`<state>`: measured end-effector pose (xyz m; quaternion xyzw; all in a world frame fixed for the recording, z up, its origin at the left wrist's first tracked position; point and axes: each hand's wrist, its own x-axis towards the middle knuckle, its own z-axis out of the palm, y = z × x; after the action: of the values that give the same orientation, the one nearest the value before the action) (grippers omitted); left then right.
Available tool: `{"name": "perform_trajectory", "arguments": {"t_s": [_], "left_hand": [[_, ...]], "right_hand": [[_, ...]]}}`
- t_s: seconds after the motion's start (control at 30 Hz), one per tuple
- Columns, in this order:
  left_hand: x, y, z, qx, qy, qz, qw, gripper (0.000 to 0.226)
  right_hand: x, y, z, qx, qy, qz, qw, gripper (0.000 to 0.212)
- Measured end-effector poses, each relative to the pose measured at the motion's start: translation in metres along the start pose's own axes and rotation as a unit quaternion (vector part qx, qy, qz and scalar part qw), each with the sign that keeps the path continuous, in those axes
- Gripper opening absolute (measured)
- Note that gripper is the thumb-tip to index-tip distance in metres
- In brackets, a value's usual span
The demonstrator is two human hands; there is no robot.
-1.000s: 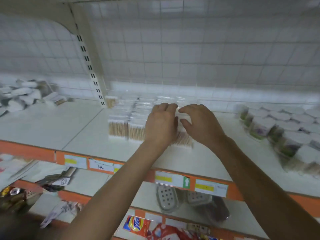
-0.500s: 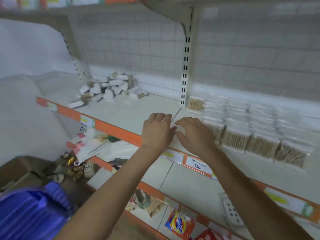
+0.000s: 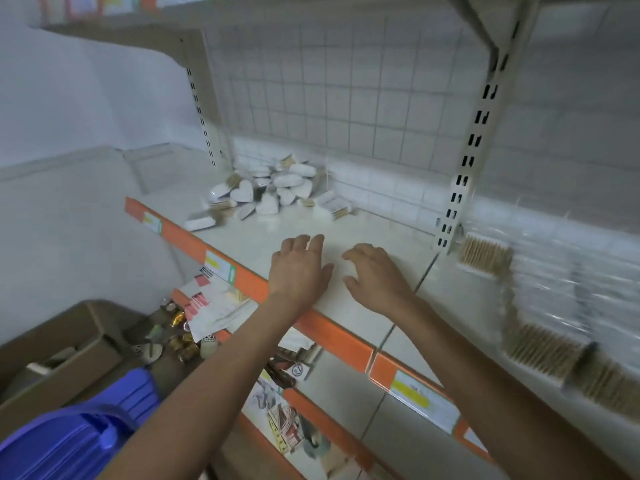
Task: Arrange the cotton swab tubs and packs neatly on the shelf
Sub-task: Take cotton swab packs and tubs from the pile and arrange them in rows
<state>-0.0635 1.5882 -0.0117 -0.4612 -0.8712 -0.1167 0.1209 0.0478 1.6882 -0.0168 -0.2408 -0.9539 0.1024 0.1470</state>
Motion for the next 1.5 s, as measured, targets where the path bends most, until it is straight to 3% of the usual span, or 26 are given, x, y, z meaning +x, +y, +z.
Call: {"name": "perform_trajectory", "arguments": {"t_s": [0.27,0.53,0.77,0.87,1.0,1.2,1.5], "left_hand": [[0.066,-0.04,0.02,-0.019,-0.026,-0.032,0.999,0.062],[0.154,-0.087,0.035,-0.011,-0.015,-0.008,1.0,0.061],[0.19,-0.097,0.055,-0.014,0.108,0.114,0.987,0.03],[0.195,-0.099,0.059,-0.032,0.139,0.151,0.978,0.032],[0.196,-0.102,0.066,-0.088,0.122,0.187,0.971,0.031],[0.188,-0.096,0.071,-0.182,0.035,0.153,0.971,0.038],[0.174,-0.086,0.093,-0.24,-0.019,0.227,0.944,0.055]], "right_hand": [[0.076,0.006,0.025,0.002,-0.025,0.032,0.999,0.051],[0.158,0.012,0.04,-0.002,0.023,0.108,0.994,0.049],[0.205,0.011,0.051,-0.015,0.024,0.143,0.989,0.058],[0.219,0.009,0.055,-0.035,0.002,0.142,0.989,0.059],[0.225,0.007,0.063,-0.027,-0.031,0.157,0.987,0.058],[0.214,0.009,0.069,0.002,0.036,0.158,0.987,0.049],[0.151,0.014,0.056,0.028,0.031,0.144,0.989,0.056]]}}
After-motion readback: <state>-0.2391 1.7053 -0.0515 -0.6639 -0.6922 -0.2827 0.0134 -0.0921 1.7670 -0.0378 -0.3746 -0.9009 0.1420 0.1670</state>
